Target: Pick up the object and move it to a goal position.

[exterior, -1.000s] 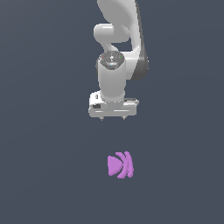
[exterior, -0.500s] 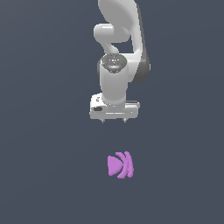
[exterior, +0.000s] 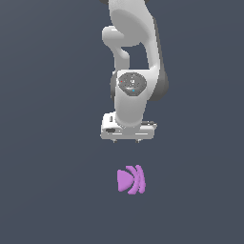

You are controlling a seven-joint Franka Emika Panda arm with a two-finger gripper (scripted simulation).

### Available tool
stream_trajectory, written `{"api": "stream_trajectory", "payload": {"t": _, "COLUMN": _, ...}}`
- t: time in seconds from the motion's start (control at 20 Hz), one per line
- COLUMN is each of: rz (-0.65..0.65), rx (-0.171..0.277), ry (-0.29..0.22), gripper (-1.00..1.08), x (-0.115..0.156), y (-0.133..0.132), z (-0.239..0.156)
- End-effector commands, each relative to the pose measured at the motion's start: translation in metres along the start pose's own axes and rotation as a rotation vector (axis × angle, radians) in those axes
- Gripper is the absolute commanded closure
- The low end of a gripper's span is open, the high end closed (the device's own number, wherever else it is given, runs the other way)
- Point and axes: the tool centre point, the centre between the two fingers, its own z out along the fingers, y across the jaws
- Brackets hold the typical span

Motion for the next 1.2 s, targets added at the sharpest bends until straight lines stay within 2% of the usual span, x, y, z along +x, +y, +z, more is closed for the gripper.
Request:
{"api": "stream_trajectory", "payload": {"t": 0.0, "rz": 0.005, "rx": -0.013, "ry": -0.004, "gripper": -1.00, "x": 0.012, "y": -0.004, "z": 0.007}}
{"api": "stream_trajectory", "payload": {"t": 0.65, "rz": 0.032, "rx": -0.103, "ry": -0.014, "gripper": -1.00, "x": 0.069, "y": -0.031, "z": 0.055}}
{"api": "stream_trajectory", "payload": {"t": 1.15, "rz": 0.044, "rx": -0.161, "ry": -0.012, "gripper": -1.00, "x": 0.091, "y": -0.050, "z": 0.085}}
